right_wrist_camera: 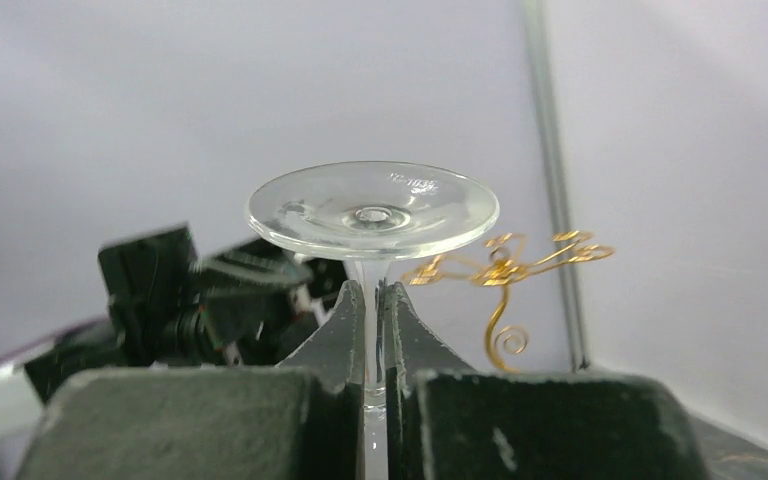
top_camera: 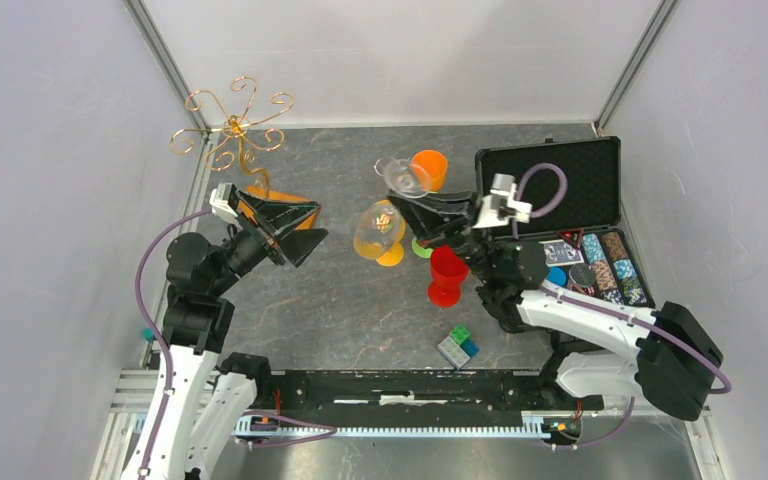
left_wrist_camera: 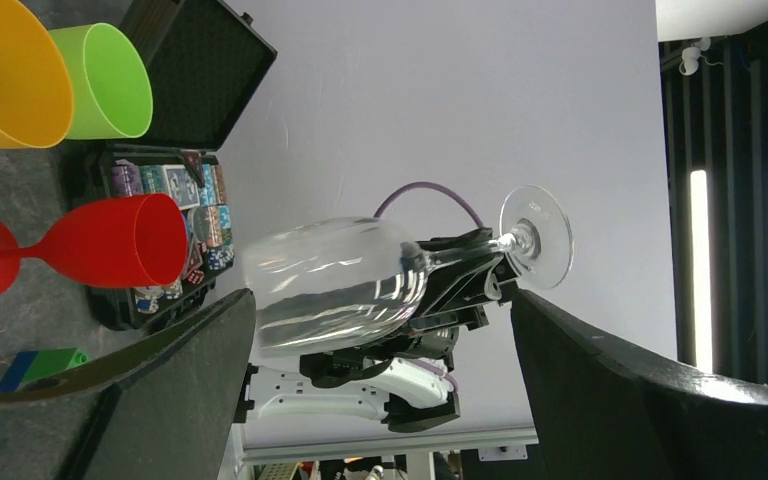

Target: Take the wine glass off the wine glass rack

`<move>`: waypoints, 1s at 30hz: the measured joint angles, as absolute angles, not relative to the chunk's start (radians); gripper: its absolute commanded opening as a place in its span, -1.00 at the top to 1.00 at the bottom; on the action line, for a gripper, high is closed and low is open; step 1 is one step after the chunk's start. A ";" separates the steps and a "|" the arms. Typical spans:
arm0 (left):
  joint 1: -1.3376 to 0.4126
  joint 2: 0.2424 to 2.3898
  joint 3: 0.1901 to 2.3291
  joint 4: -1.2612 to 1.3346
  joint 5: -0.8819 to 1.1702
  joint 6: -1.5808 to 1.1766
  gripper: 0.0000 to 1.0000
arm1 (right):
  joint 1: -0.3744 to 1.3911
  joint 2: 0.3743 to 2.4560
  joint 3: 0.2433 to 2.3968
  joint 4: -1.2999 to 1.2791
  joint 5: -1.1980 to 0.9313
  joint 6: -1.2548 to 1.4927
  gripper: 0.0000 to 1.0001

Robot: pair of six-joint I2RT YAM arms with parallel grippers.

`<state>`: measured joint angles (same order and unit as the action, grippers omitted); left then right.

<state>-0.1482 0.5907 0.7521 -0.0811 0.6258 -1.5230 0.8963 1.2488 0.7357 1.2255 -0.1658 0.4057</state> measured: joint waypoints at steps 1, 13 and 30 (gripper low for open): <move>-0.148 0.588 0.746 -0.080 0.626 -1.520 -1.00 | 0.896 1.233 0.711 1.264 -0.119 0.413 1.00; -0.151 0.606 0.625 0.134 0.652 -1.684 -0.92 | 0.902 1.279 0.641 1.456 0.144 0.596 1.00; -0.186 0.549 0.624 0.144 0.603 -1.765 -0.86 | 0.934 1.411 0.753 1.457 0.194 0.692 0.99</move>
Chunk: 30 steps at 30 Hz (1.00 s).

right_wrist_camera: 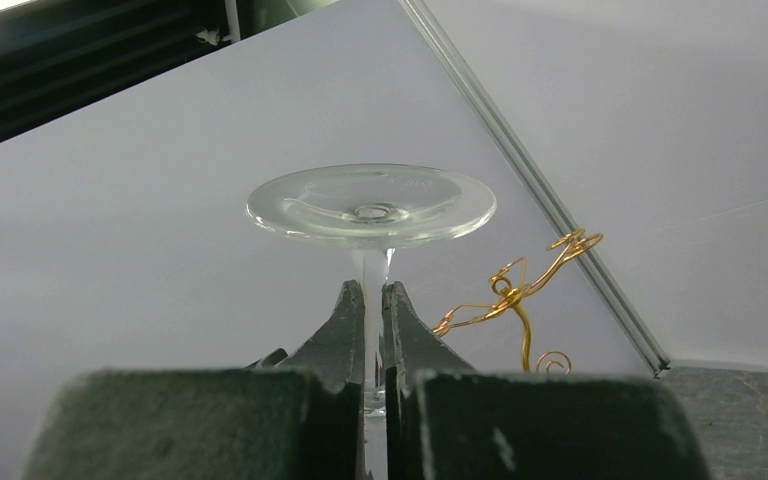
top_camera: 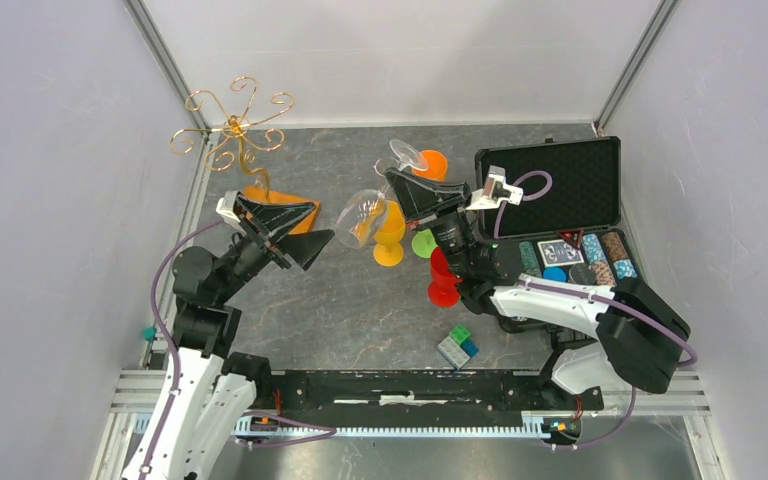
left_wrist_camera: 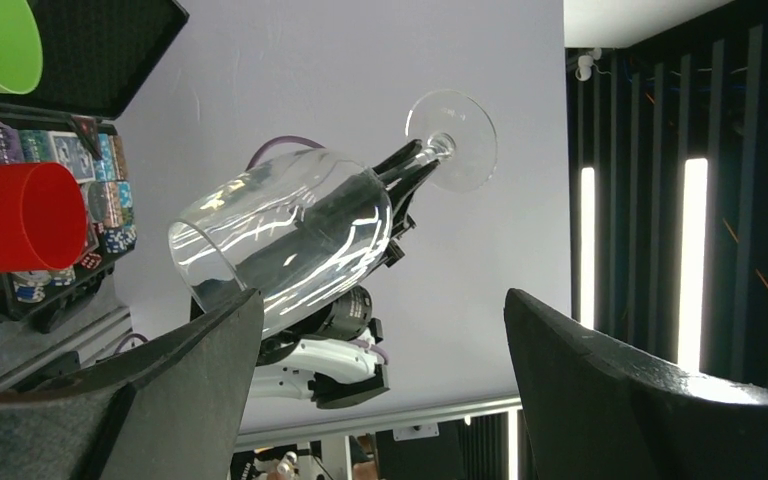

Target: Take the wine glass off the wine glass rack

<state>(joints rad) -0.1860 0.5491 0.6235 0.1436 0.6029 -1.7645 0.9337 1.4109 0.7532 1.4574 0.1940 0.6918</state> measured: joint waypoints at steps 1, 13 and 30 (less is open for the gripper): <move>-0.186 0.549 0.624 0.134 0.600 -1.762 -0.86 | 0.934 1.410 0.753 1.457 0.196 0.692 0.99; -0.187 0.561 0.622 0.126 0.594 -1.782 -0.62 | 0.936 1.425 0.797 1.459 0.213 0.696 0.99; -0.245 0.640 0.581 0.395 0.540 -1.916 0.69 | 0.954 1.477 0.855 1.466 0.276 0.746 1.00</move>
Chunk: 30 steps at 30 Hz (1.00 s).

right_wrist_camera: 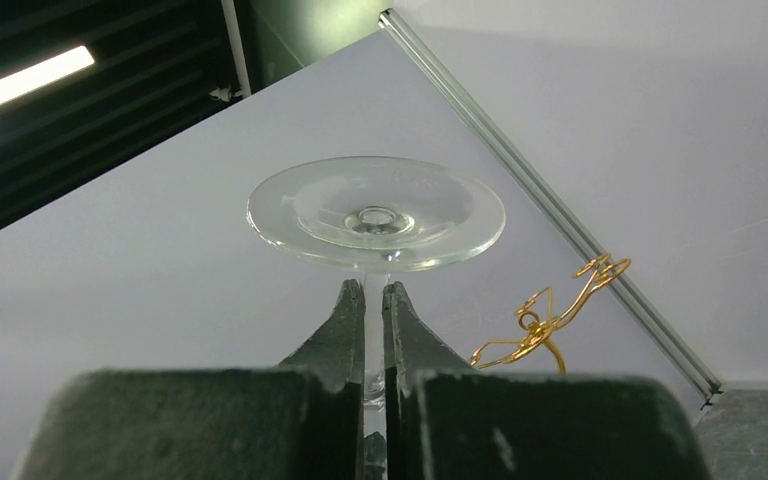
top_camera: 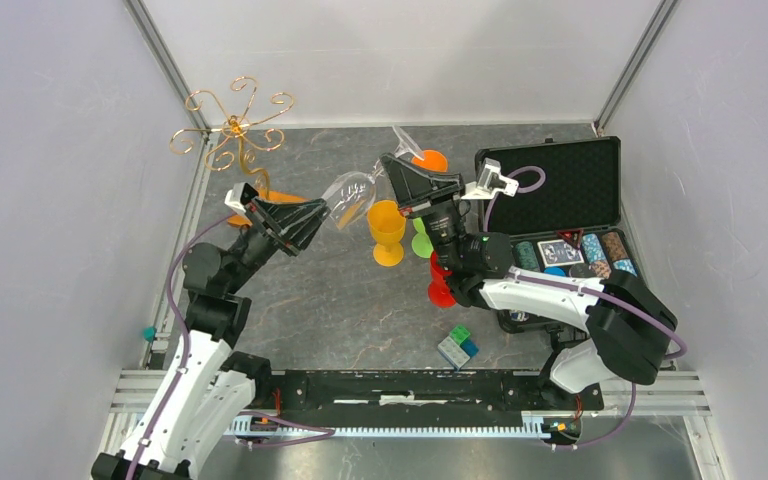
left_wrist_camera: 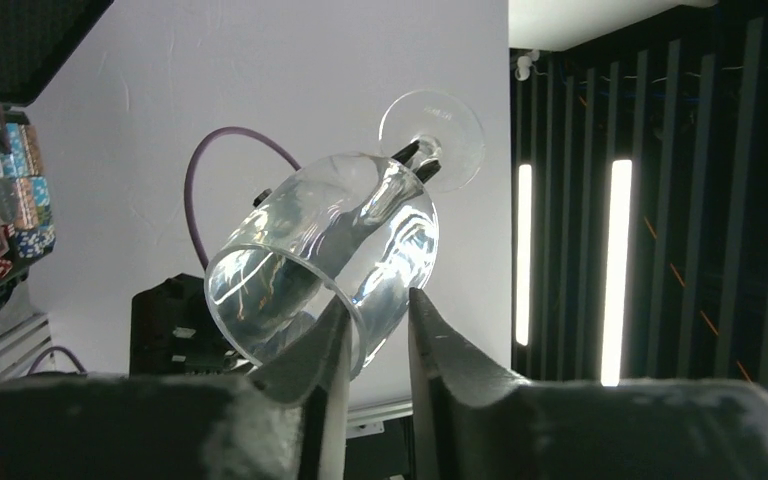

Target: Take the wine glass off the wine glass rack

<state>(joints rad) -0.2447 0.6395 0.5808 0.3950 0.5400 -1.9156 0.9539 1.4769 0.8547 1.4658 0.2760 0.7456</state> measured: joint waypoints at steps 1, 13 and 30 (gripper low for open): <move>-0.245 0.640 0.579 0.408 0.529 -1.919 0.79 | 0.954 1.477 0.855 1.466 0.282 0.751 1.00; -0.249 0.636 0.576 0.557 0.441 -1.926 0.95 | 0.972 1.477 0.844 1.467 0.328 0.851 0.99; -0.249 0.637 0.576 0.587 0.390 -1.882 0.95 | 0.980 1.470 0.773 1.465 0.314 0.822 -0.23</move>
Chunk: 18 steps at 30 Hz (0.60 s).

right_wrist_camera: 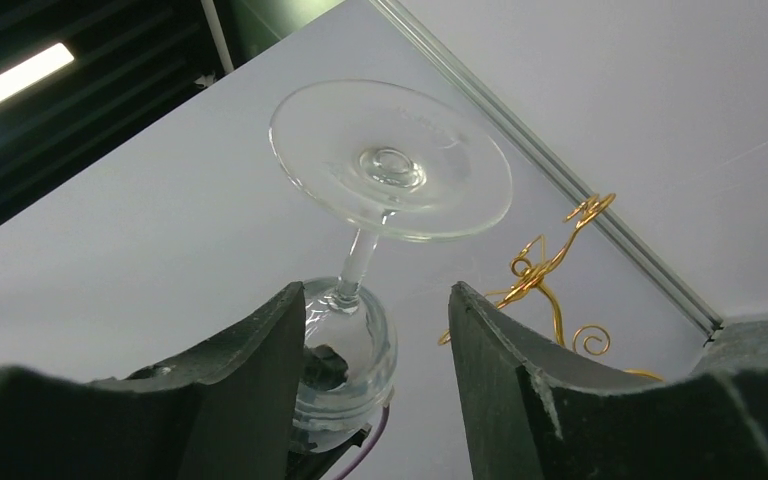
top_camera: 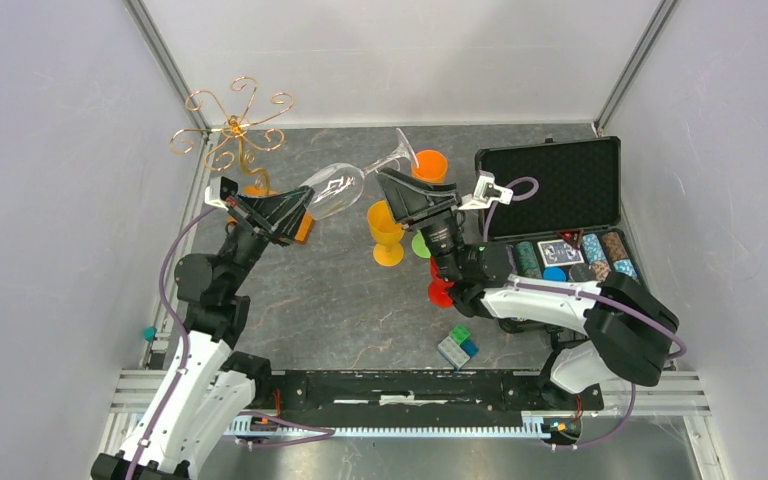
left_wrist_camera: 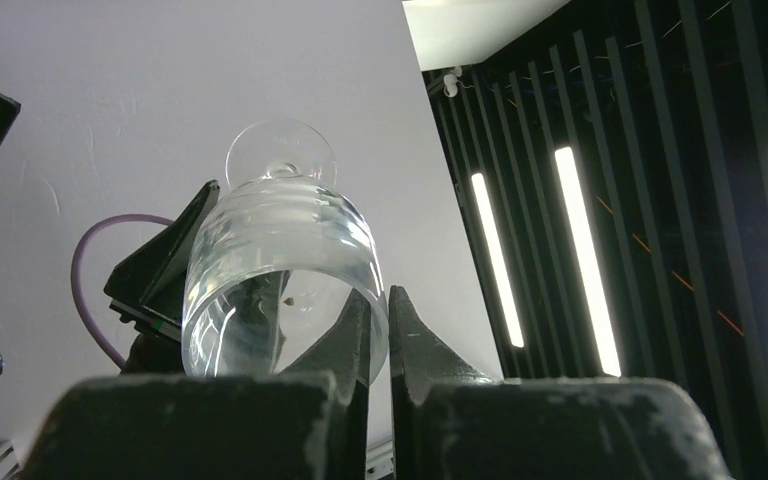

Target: Take the wine glass off the wine glass rack

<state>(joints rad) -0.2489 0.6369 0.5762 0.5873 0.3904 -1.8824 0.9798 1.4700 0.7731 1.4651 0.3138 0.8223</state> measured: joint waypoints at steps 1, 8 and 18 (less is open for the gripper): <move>-0.249 0.637 0.576 0.587 0.390 -1.879 0.95 | 0.980 1.467 0.772 1.465 0.313 0.821 -0.26; -0.249 0.637 0.620 0.496 0.391 -1.753 0.95 | 0.980 1.401 0.702 1.465 0.297 0.805 -0.38; -0.249 0.667 1.044 -0.115 0.471 -1.163 0.95 | 0.980 0.993 0.488 1.364 0.276 0.659 -0.41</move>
